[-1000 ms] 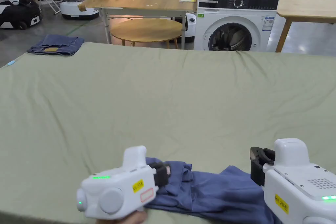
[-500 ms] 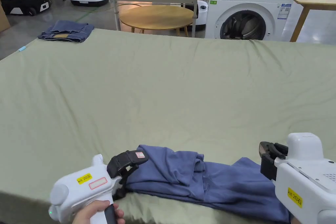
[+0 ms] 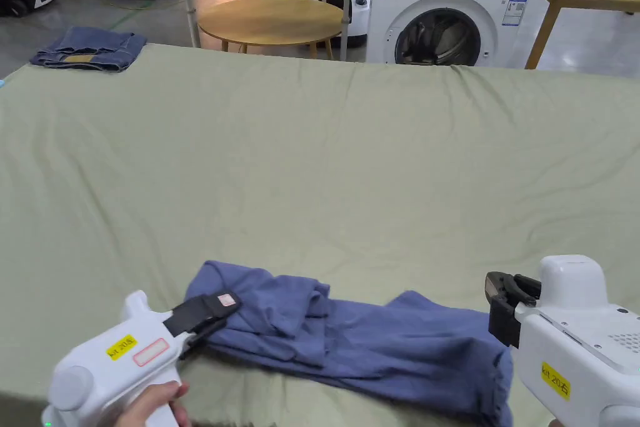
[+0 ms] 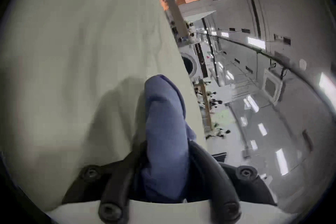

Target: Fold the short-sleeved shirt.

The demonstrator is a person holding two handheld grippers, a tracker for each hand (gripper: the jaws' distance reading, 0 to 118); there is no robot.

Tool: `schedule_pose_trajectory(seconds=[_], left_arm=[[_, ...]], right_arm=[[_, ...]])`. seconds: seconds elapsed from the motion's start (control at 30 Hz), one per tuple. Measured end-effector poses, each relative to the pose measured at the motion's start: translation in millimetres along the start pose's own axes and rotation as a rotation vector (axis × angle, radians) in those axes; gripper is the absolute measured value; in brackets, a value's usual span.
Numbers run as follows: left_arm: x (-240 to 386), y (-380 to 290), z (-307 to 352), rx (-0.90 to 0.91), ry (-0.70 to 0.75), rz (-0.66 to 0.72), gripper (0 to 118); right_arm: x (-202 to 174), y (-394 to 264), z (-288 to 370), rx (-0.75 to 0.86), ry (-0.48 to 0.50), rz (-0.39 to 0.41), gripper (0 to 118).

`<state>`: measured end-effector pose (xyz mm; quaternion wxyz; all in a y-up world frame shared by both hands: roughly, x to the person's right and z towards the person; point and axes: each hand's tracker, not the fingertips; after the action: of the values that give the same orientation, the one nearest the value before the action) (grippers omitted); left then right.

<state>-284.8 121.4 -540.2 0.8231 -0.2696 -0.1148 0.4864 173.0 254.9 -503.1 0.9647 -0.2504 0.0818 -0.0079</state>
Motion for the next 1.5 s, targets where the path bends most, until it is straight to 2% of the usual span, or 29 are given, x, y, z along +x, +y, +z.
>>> schedule_pose_trajectory(seconds=[0.03, 0.1, 0.2, 0.27, 0.33, 0.43, 0.53, 0.63, 0.73, 0.8, 0.83, 0.9, 0.93, 0.97, 1.03, 1.1, 1.2, 1.23, 1.27, 1.33, 1.4, 1.5], left_arm=[[2, 13, 11, 0.021, 0.057, -0.101, 11], [15, 33, 25, 0.083, 0.154, -0.21, 11], [58, 41, 37, 0.084, 0.338, -0.566, 11], [87, 34, 42, 0.056, 0.307, -0.721, 11], [126, 11, 38, 0.059, 0.307, -0.899, 11], [163, -31, 11, 0.031, 0.267, -1.09, 11], [194, -96, -28, -0.082, 0.277, -1.307, 11], [197, -161, -66, -0.188, 0.355, -1.493, 11], [187, -203, -89, -0.254, 0.395, -1.579, 11], [179, -210, -97, -0.244, 0.426, -1.576, 13], [182, -205, -94, -0.247, 0.414, -1.553, 31], [194, -195, -78, -0.244, 0.329, -1.463, 86], [205, -185, -65, -0.218, 0.257, -1.39, 104], [216, -176, -56, -0.225, 0.204, -1.297, 106], [228, -143, -35, -0.258, 0.069, -1.035, 106], [227, -118, -22, -0.187, -0.015, -0.855, 105], [201, -88, -27, -0.173, 0.015, -0.619, 105], [188, -85, -37, -0.185, 0.059, -0.534, 94], [176, -80, -42, -0.217, 0.075, -0.461, 73], [152, -80, -50, -0.27, -0.022, -0.305, 21], [148, -97, -59, -0.326, -0.059, -0.298, 18], [139, -132, -82, -0.507, -0.121, -0.265, 18]], right_arm=[[-1, 0, -1, 0.0, 0.0, 0.001, 0], [-3, 0, -2, 0.0, 0.0, -0.001, 0], [-5, 1, -3, 0.001, 0.009, -0.001, 0], [-4, 1, -2, 0.004, 0.01, 0.005, 0], [-1, -1, -3, 0.002, 0.012, -0.001, 0], [5, -5, -2, 0.006, 0.003, -0.012, 0], [11, -9, 5, 0.01, -0.009, -0.011, 0], [19, -14, 12, 0.013, -0.034, 0.003, 0], [30, -18, 16, 0.008, -0.052, -0.011, 0], [36, -20, 18, 0.007, -0.055, -0.019, 0], [38, -20, 19, 0.007, -0.055, -0.019, 0], [40, -21, 20, 0.005, -0.05, -0.012, 0], [39, -21, 20, 0.004, -0.048, -0.01, 0], [39, -21, 20, 0.004, -0.048, -0.011, 0], [39, -21, 19, 0.0, -0.036, -0.021, 0], [38, -23, 18, 0.002, -0.031, -0.032, 0], [34, -25, 15, -0.014, -0.008, -0.05, 0], [32, -25, 13, -0.018, -0.005, -0.052, 0], [29, -26, 13, -0.019, -0.001, -0.053, 0], [23, -28, 10, -0.032, 0.016, -0.058, 0], [19, -29, 7, -0.042, 0.028, -0.059, 0], [14, -30, 0, -0.06, 0.036, -0.053, 0]])
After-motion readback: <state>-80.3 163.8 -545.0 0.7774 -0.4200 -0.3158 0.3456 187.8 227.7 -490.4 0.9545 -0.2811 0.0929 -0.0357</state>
